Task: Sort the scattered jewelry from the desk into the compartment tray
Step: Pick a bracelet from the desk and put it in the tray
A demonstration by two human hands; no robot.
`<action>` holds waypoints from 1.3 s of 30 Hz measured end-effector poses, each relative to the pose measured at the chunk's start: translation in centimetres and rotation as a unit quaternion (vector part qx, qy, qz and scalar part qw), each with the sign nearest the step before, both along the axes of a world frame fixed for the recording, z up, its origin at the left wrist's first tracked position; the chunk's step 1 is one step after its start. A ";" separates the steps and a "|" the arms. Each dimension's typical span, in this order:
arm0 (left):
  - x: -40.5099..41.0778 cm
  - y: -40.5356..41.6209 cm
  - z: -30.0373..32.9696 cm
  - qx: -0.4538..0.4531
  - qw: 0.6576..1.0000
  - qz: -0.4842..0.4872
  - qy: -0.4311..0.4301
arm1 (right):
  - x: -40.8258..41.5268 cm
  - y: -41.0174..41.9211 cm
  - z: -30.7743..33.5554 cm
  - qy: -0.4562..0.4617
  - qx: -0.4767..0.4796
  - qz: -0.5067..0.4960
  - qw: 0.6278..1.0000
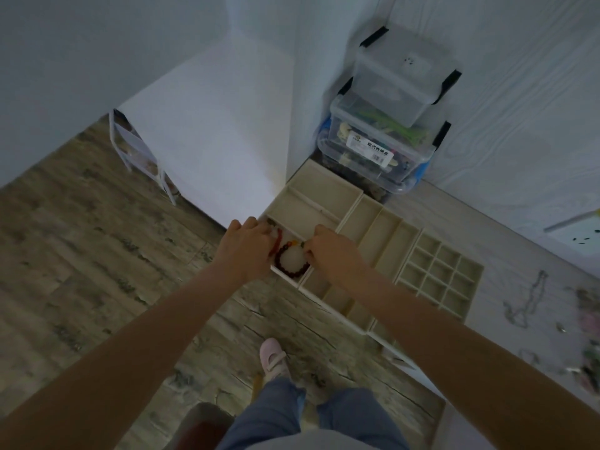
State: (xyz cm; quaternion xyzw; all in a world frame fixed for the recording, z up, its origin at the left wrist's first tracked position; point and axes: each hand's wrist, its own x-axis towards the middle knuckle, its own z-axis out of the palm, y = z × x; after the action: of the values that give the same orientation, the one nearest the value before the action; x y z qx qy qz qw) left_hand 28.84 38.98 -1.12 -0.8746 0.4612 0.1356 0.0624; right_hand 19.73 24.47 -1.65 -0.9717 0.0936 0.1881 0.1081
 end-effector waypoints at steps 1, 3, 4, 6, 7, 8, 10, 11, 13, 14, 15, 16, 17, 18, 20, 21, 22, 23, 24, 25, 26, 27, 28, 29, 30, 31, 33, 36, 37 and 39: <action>0.0 0.0 -0.2 0.002 1.000 0.001 -0.002 | 0.0 0.0 0.0 0.000 0.002 -0.003 1.000; 0.1 0.0 -0.5 -0.005 1.000 0.003 0.000 | 0.1 0.1 -0.1 0.000 0.002 -0.006 1.000; 0.2 -0.1 -0.6 -0.008 1.000 0.001 0.003 | 0.1 0.1 -0.1 0.000 0.002 -0.007 1.000; 0.2 -0.2 -0.7 -0.006 1.000 -0.006 0.006 | 0.1 0.1 -0.1 -0.004 0.003 -0.009 1.000; 0.2 -0.2 -0.7 -0.006 1.000 -0.010 0.005 | 0.1 0.1 -0.1 -0.007 0.002 -0.010 1.000; 0.2 -0.1 -0.7 -0.007 1.000 -0.012 0.002 | 0.2 0.0 -0.1 -0.008 0.003 -0.011 1.000; 0.3 0.0 -0.8 -0.009 1.000 -0.016 -0.003 | 0.2 0.1 -0.2 -0.005 0.006 -0.013 1.000; 0.3 0.0 -0.8 -0.008 1.000 -0.019 -0.004 | 0.2 0.1 -0.3 -0.006 0.006 -0.013 1.000; 0.4 0.1 -0.7 -0.003 1.000 -0.018 -0.004 | 0.2 0.1 -0.3 -0.007 0.006 -0.014 1.000; 0.4 0.0 -0.5 -0.001 1.000 -0.015 -0.004 | 0.3 0.1 -0.3 -0.007 0.007 -0.017 1.000; 0.4 0.0 -0.4 0.000 1.000 -0.014 -0.006 | 0.3 0.1 -0.3 -0.006 0.010 -0.022 1.000; 0.4 -0.1 -0.3 -0.001 1.000 -0.012 -0.008 | 0.4 0.1 -0.3 -0.006 0.016 -0.026 1.000; 0.3 -0.2 -0.3 -0.003 1.000 -0.008 -0.008 | 0.4 0.1 -0.3 -0.006 0.021 -0.028 0.999; 0.1 -0.3 -0.2 -0.010 1.000 -0.001 -0.009 | 0.4 0.1 -0.2 -0.007 0.027 -0.028 0.999; -0.3 -0.5 -0.2 -0.039 0.999 0.003 -0.029 | 0.3 -0.1 -0.3 -0.013 0.041 -0.031 0.999; -0.5 -0.6 0.0 -0.042 0.998 0.004 -0.044 | 0.3 -0.2 -0.2 -0.017 0.052 -0.036 0.998; -0.7 -0.7 0.2 -0.046 0.997 0.005 -0.059 | 0.2 -0.3 -0.1 -0.021 0.065 -0.042 0.997; -0.9 -0.9 0.4 -0.047 0.997 0.006 -0.065 | 0.2 -0.4 0.0 -0.026 0.076 -0.049 0.996; -1.0 -1.2 0.6 -0.054 0.996 0.007 -0.068 | 0.1 -0.6 0.2 -0.030 0.087 -0.058 0.994; -1.2 -1.5 0.7 -0.058 0.996 0.011 -0.060 | 0.0 -0.9 0.4 -0.032 0.095 -0.071 0.992; -1.4 -2.0 1.0 -0.059 0.997 0.015 -0.047 | -0.3 -1.2 0.6 -0.037 0.100 -0.085 0.991; -1.6 -2.6 1.3 -0.061 0.997 0.015 -0.035 | -0.7 -1.7 0.8 -0.040 0.101 -0.098 0.989; -2.0 -3.7 1.7 -0.063 0.998 0.008 -0.029 | -1.4 -2.6 1.1 -0.044 0.099 -0.112 0.988; -2.3 -4.4 1.9 -0.066 0.997 0.004 -0.025 | -2.0 -3.1 1.2 -0.042 0.095 -0.120 0.987; -2.8 -5.5 2.3 -0.071 0.997 -0.003 -0.020 | -2.7 -4.0 1.3 -0.039 0.088 -0.132 0.987; -3.4 -6.9 2.5 -0.073 0.997 -0.015 -0.013 | -3.8 -5.0 1.6 -0.036 0.084 -0.148 0.985; -4.9 -9.4 3.2 -0.080 0.996 -0.028 -0.002 | -5.9 -6.8 1.9 -0.036 0.086 -0.186 0.978; -8.4 -14.3 3.6 -0.067 0.996 -0.065 0.002 | -10.7 -9.9 2.2 -0.056 0.084 -0.250 0.963; -9.1 -15.2 3.6 -0.058 0.996 -0.072 0.005 | -11.7 -10.4 2.1 -0.054 0.085 -0.262 0.960; -11.7 -18.0 3.5 -0.050 0.994 -0.101 0.009 | -15.0 -12.2 2.3 -0.052 0.073 -0.293 0.952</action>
State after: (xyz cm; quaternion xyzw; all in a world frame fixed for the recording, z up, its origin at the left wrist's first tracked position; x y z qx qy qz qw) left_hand 17.15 21.01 2.36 -0.8243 0.5539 0.1138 0.0280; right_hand 4.69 12.31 0.61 -0.8993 0.3547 0.1039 0.2336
